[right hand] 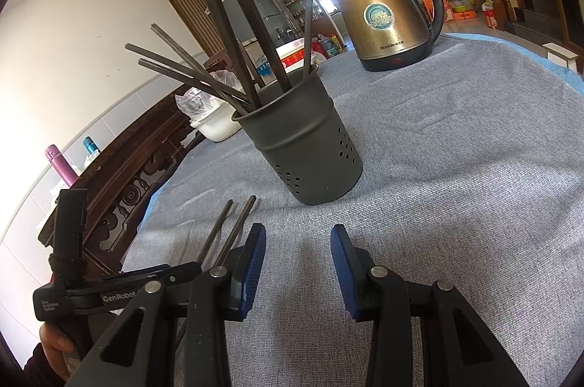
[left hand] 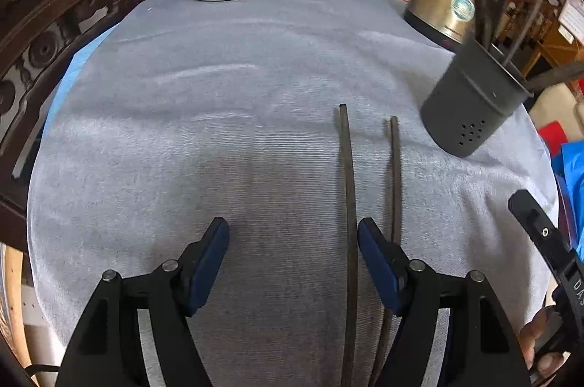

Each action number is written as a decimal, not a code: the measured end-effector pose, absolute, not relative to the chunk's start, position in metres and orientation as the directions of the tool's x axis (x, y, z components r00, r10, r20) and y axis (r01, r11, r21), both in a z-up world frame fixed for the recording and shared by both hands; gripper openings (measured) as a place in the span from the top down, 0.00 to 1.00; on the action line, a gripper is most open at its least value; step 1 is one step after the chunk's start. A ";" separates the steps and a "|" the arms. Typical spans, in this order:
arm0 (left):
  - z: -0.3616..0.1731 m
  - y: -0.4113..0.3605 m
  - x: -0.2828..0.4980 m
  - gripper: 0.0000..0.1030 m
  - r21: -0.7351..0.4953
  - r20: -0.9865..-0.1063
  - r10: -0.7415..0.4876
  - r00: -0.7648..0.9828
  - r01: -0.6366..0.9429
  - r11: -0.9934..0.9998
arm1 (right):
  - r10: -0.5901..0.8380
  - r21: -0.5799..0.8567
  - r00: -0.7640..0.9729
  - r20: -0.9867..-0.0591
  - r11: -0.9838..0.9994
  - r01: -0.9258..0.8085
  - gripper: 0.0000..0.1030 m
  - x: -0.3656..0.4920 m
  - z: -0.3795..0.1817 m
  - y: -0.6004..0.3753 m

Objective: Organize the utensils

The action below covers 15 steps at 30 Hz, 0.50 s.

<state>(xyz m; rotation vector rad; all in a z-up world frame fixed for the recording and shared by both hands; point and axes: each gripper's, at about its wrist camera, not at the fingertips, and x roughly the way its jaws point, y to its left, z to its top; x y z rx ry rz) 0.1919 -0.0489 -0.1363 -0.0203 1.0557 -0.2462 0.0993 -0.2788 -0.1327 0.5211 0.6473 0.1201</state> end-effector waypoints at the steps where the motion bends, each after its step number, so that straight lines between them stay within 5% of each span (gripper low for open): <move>1: -0.134 -0.046 0.192 0.29 -0.137 -0.859 -0.209 0.467 0.183 0.973 | 0.266 0.499 0.796 -0.543 0.865 0.052 0.60 0.099 -0.133 -0.279; 15: -0.133 -0.054 0.193 0.29 -0.162 -0.864 -0.239 0.444 0.205 0.965 | 0.265 0.499 0.796 -0.544 0.865 0.054 0.60 0.099 -0.133 -0.279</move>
